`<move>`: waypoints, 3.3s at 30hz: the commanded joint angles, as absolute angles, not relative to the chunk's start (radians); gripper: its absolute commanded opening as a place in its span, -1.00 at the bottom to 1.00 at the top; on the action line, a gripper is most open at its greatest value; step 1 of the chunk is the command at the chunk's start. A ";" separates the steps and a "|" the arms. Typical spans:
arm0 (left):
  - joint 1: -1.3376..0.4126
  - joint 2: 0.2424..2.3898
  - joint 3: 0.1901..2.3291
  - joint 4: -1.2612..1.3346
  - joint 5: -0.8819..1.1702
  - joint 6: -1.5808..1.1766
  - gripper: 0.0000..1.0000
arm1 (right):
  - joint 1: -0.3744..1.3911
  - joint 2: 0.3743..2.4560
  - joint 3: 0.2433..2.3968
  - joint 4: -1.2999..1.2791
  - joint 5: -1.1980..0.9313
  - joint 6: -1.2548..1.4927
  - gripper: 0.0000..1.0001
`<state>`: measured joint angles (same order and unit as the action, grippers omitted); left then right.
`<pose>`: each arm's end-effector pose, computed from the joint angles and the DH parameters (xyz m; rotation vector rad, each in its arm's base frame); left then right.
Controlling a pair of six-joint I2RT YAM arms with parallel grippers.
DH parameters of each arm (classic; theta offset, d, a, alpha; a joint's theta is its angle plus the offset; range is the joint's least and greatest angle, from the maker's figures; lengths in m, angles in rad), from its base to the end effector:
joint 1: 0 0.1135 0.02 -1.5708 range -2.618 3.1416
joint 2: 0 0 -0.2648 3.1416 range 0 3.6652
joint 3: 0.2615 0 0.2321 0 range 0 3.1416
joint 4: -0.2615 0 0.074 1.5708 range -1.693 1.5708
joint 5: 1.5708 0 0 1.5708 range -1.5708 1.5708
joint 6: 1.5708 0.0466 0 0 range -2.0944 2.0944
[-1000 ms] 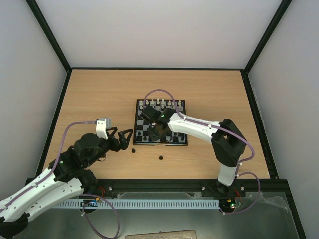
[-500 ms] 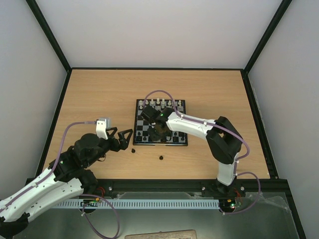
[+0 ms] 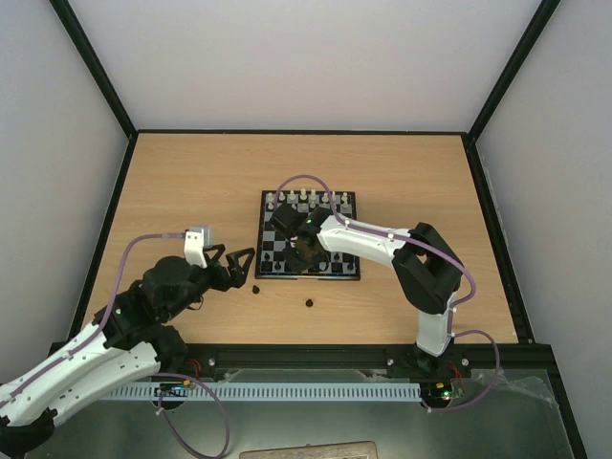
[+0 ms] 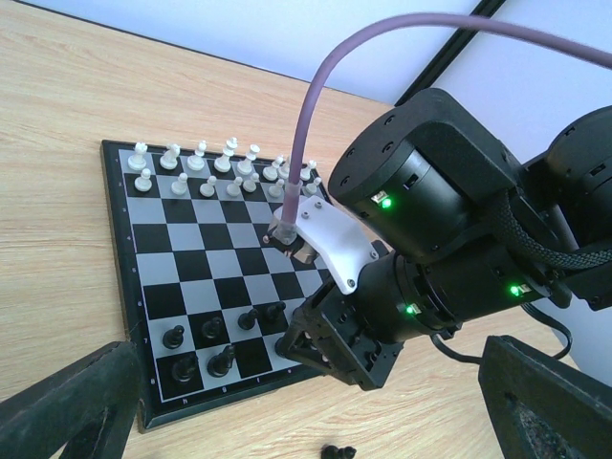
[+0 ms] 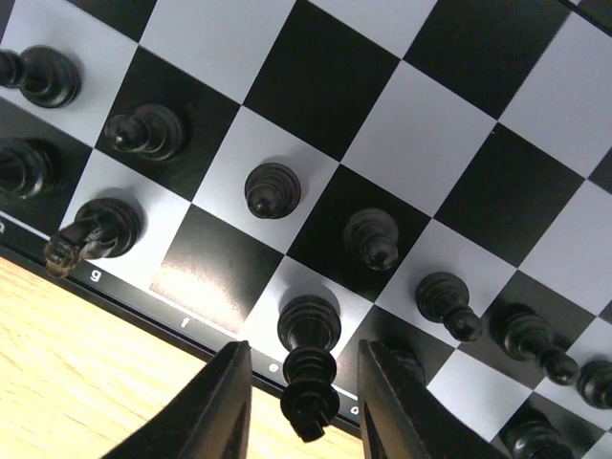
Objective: Set up the chess pieces on the board
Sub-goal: Place the chess piece on the chessboard, then pick up the chess piece at the center of the board, then place the chess piece on the chessboard.
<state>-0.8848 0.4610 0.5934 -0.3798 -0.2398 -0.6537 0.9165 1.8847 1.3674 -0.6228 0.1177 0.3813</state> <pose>0.0800 -0.0803 0.2912 0.0418 1.8989 -0.8608 0.2335 0.2954 0.1973 -0.6852 2.6317 0.2318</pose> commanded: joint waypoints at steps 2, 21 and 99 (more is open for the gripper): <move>-0.882 0.466 0.588 -0.370 -0.239 -0.644 0.99 | 0.912 1.827 1.381 -0.663 0.112 0.379 -0.25; -0.879 0.594 0.636 -0.405 -0.272 -0.674 0.99 | 1.009 1.514 1.107 -0.638 0.080 0.496 -0.06; -0.880 0.597 0.609 -0.413 -0.291 -0.690 0.99 | 0.812 1.701 1.223 -0.671 0.128 0.387 -0.83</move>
